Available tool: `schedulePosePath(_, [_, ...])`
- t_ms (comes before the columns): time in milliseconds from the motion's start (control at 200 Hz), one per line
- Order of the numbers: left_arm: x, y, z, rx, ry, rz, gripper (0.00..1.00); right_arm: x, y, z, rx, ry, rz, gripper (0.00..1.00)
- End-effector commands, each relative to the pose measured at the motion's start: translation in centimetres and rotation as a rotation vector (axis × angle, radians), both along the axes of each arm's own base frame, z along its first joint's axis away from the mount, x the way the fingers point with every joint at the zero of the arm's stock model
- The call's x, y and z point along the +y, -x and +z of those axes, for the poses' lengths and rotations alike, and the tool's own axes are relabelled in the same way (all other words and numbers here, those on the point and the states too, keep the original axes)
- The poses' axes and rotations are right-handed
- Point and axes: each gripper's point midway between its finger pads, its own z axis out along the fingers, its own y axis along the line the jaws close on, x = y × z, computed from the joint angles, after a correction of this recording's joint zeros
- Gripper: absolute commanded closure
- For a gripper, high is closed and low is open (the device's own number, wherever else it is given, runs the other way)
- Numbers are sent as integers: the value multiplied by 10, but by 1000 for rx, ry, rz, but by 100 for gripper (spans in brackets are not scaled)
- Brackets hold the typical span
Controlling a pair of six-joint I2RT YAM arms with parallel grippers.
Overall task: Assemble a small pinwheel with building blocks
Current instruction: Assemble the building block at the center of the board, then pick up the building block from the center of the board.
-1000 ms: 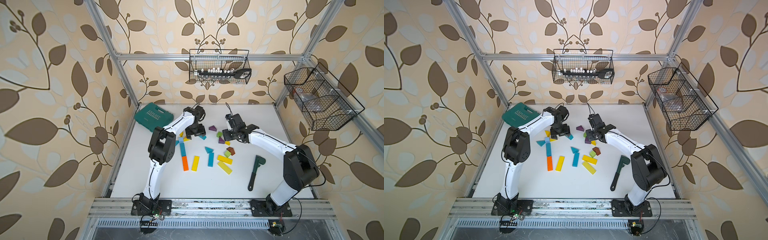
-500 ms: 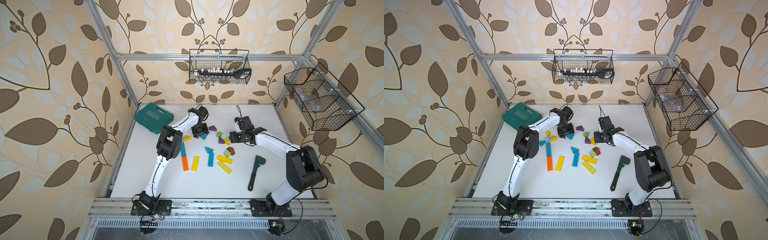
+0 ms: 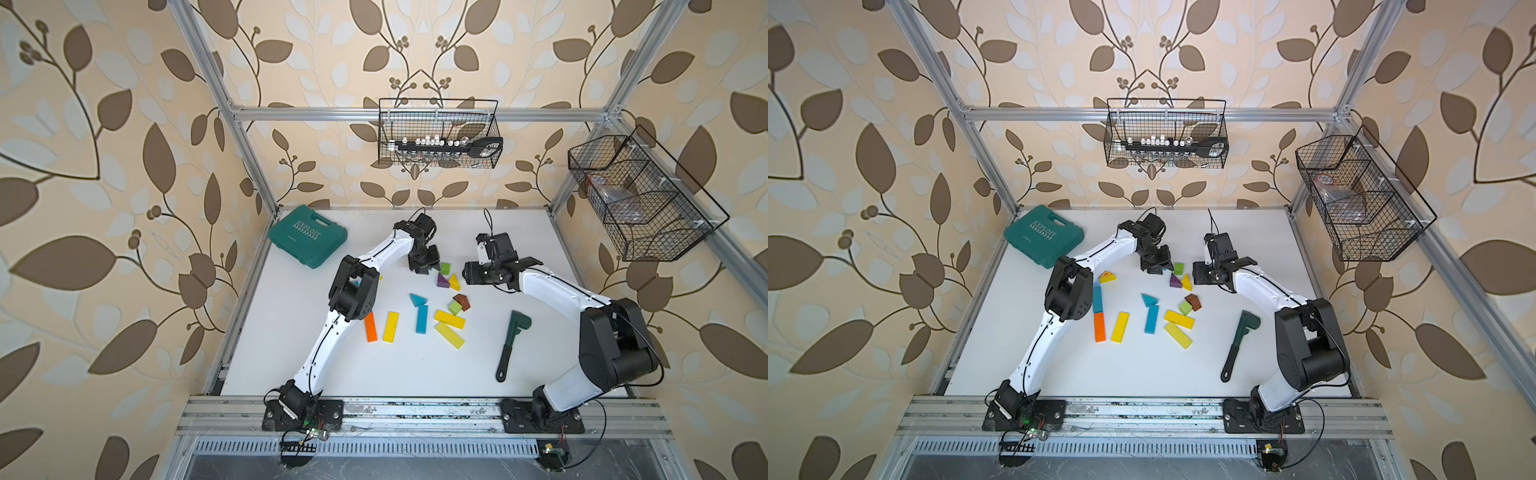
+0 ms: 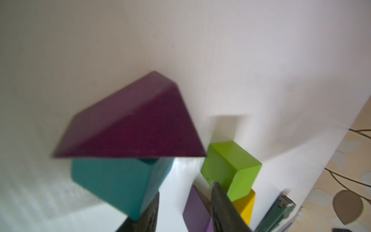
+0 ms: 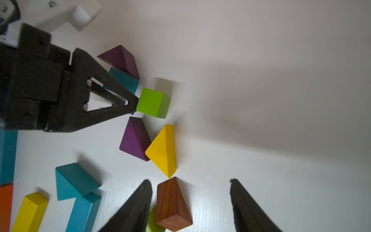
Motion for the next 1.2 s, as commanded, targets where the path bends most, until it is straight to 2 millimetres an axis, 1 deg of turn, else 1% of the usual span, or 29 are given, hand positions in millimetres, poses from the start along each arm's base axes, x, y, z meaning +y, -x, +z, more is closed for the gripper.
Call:
schedulePosePath(0, [0, 4, 46, -49, 48, -31, 40, 15, 1, 4, -12, -67, 49, 35])
schedulePosePath(30, [6, 7, 56, -65, 38, -30, 35, 18, -1, 4, -9, -73, 61, 35])
schedulePosePath(75, [18, 11, 73, -88, 27, -26, 31, 23, -3, -1, 11, -71, 74, 34])
schedulePosePath(80, [20, 12, 72, -86, 23, -25, 30, 23, -3, -1, 13, -71, 75, 34])
schedulePosePath(145, [41, 18, 102, -137, 21, -1, 25, 30, -8, -8, 41, -69, 84, 33])
schedulePosePath(155, [47, 22, 99, -127, 10, 3, 25, 32, -8, -9, 44, -68, 87, 33])
schedulePosePath(190, [60, 28, 111, -146, 3, 20, 23, 36, -10, -11, 47, -59, 87, 32])
schedulePosePath(195, [62, 29, 110, -144, -1, 22, 23, 37, -10, -11, 46, -57, 89, 32])
schedulePosePath(205, [66, 30, 116, -156, 2, 28, 22, 39, -11, -13, 48, -52, 89, 32])
schedulePosePath(250, [85, 37, 131, -184, -9, 52, 18, 44, -15, -16, 53, -16, 86, 32])
schedulePosePath(315, [115, 48, 152, -225, -34, 86, 10, 48, -21, -21, 65, 62, 79, 31])
schedulePosePath(355, [133, 56, 163, -248, -59, 107, 3, 50, -24, -27, 76, 111, 70, 31])
schedulePosePath(370, [141, 58, 167, -258, -74, 116, 1, 50, -25, -28, 78, 130, 63, 31])
schedulePosePath(445, [182, 74, 178, -279, -153, 169, 1, 49, -30, -33, 85, 194, 35, 32])
schedulePosePath(530, [230, 90, 184, -277, -245, 244, 1, 46, -36, -37, 86, 241, 4, 33])
schedulePosePath(615, [270, 106, 186, -269, -321, 299, 1, 44, -41, -40, 90, 262, -8, 35])
schedulePosePath(665, [286, 114, 186, -277, -364, 313, 1, 47, -45, -43, 92, 260, 1, 37])
schedulePosePath(695, [294, 117, 182, -266, -391, 314, 1, 48, -47, -46, 94, 261, 5, 38])
schedulePosePath(705, [296, 121, 188, -283, -387, 321, 1, 49, -48, -46, 95, 261, 5, 38])
schedulePosePath(720, [300, 123, 190, -288, -394, 325, 1, 49, -48, -48, 98, 262, 8, 38])
schedulePosePath(790, [311, 130, 190, -288, -434, 325, 1, 54, -53, -54, 107, 256, 23, 39])
schedulePosePath(890, [319, 135, 185, -288, -474, 312, 1, 60, -60, -59, 111, 247, 38, 42])
schedulePosePath(1005, [325, 136, 173, -274, -508, 295, 1, 65, -67, -63, 106, 242, 45, 47])
schedulePosePath(1110, [325, 136, 162, -248, -518, 284, 1, 66, -72, -67, 113, 248, 48, 55])
schedulePosePath(1200, [328, 136, 155, -235, -538, 282, 1, 67, -73, -68, 121, 253, 48, 69])
